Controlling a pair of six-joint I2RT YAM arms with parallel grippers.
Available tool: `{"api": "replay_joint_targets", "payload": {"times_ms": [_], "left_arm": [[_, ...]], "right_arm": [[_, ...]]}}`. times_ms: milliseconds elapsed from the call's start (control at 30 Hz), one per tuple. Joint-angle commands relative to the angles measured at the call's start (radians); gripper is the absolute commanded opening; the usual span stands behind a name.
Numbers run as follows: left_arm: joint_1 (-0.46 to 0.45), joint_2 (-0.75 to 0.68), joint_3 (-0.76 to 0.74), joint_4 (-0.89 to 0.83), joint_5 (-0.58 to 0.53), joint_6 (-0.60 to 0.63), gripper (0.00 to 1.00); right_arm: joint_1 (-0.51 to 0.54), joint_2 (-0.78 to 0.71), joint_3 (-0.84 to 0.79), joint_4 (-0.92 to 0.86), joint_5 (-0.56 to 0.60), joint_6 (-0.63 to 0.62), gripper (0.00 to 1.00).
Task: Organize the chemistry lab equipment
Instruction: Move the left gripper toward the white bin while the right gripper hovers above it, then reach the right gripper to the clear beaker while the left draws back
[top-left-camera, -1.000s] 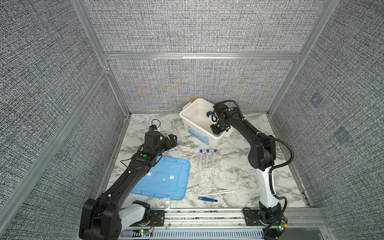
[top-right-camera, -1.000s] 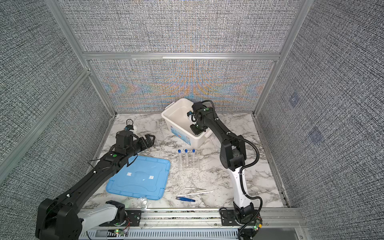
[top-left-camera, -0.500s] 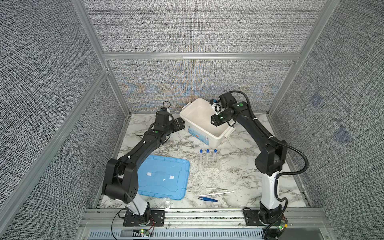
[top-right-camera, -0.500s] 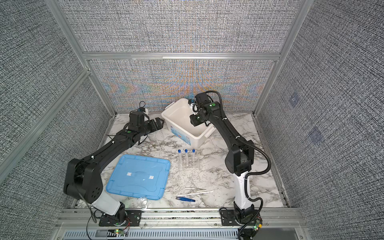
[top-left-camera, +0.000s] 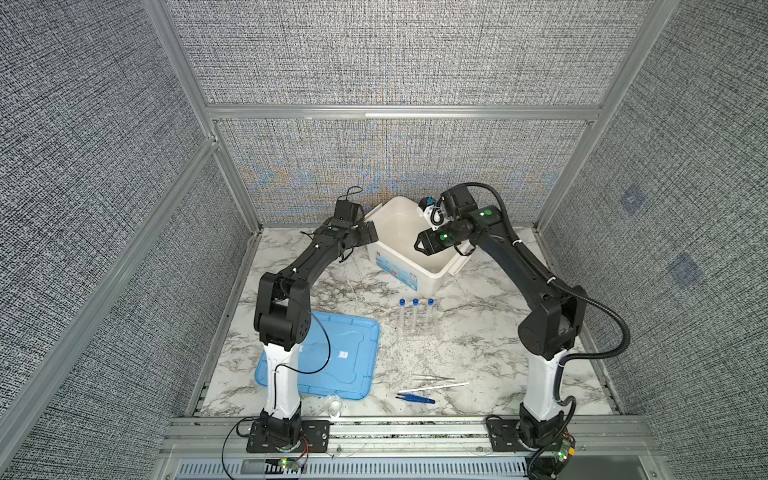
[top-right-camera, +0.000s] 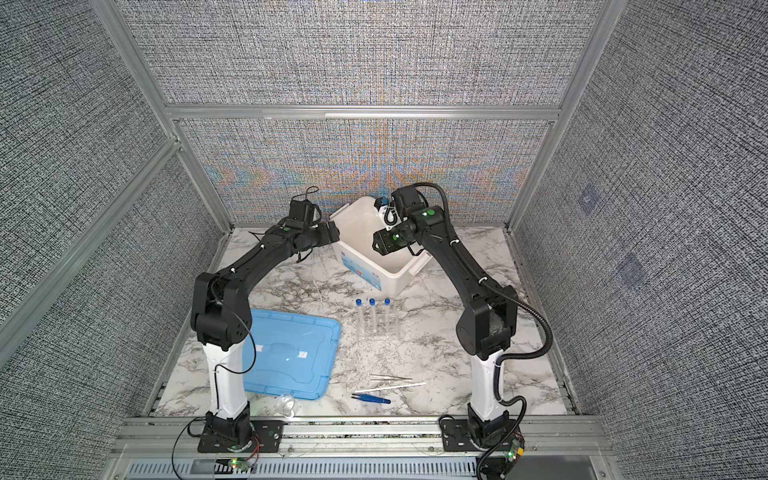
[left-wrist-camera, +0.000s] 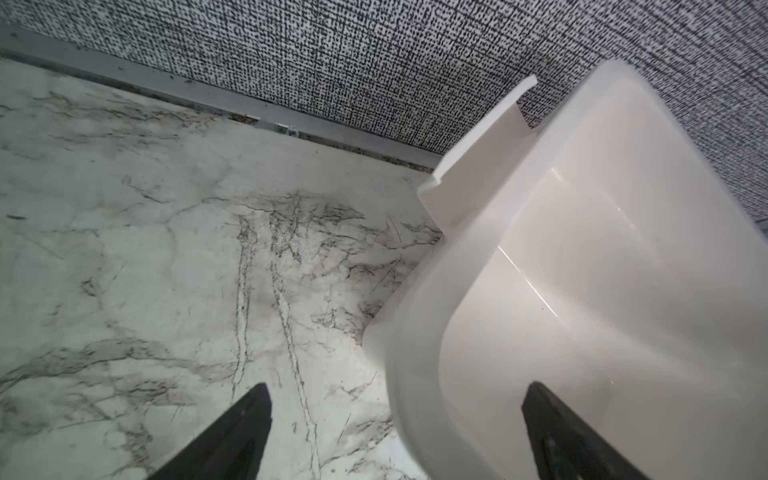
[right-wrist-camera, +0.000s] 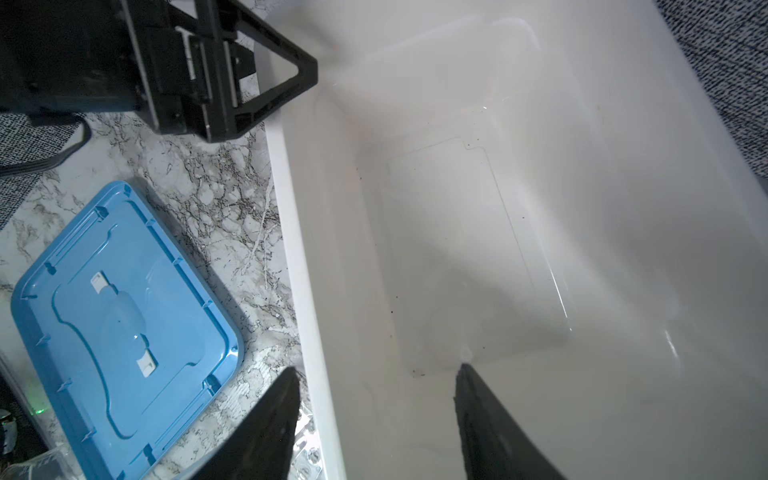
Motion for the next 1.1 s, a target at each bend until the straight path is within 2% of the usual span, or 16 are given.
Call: {"api": "replay_joint_targets", "payload": {"times_ms": [0, 100, 167, 200, 300, 433, 500, 767, 933, 1067], "left_arm": [[-0.006, 0.023, 0.045, -0.179, -0.007, 0.01, 0.87], [-0.014, -0.001, 0.039, -0.217, -0.029, 0.008, 0.88], [-0.022, -0.013, 0.041, -0.249, -0.018, 0.002, 0.84], [-0.028, -0.014, 0.052, -0.276, -0.004, 0.001, 0.8], [-0.047, -0.008, 0.116, -0.373, 0.051, -0.012, 0.78], [-0.062, -0.01, 0.114, -0.35, 0.134, -0.058, 0.78], [-0.066, -0.005, 0.117, -0.35, 0.17, -0.079, 0.74], [-0.103, -0.055, 0.032, -0.389, 0.211, -0.146, 0.68], [-0.124, -0.074, 0.013, -0.443, 0.231, -0.128, 0.68], [-0.125, -0.081, 0.029, -0.501, 0.213, -0.108, 0.68]], "right_arm": [[0.002, -0.026, -0.02, 0.024, -0.023, 0.005, 0.59], [0.001, -0.039, -0.03, 0.025, -0.021, -0.006, 0.59], [-0.001, -0.038, -0.019, 0.014, -0.026, -0.016, 0.59], [0.0, -0.037, -0.017, 0.012, -0.029, -0.018, 0.59], [-0.001, -0.032, -0.015, 0.009, -0.038, -0.034, 0.59], [-0.003, -0.018, -0.011, -0.007, 0.043, -0.032, 0.6], [-0.007, -0.019, -0.016, -0.009, 0.063, -0.031, 0.6], [-0.007, -0.036, -0.028, 0.008, 0.036, -0.023, 0.62], [0.001, -0.042, 0.028, -0.032, -0.027, -0.006, 0.62], [0.031, -0.072, 0.052, -0.015, -0.029, 0.004, 0.62]]}}
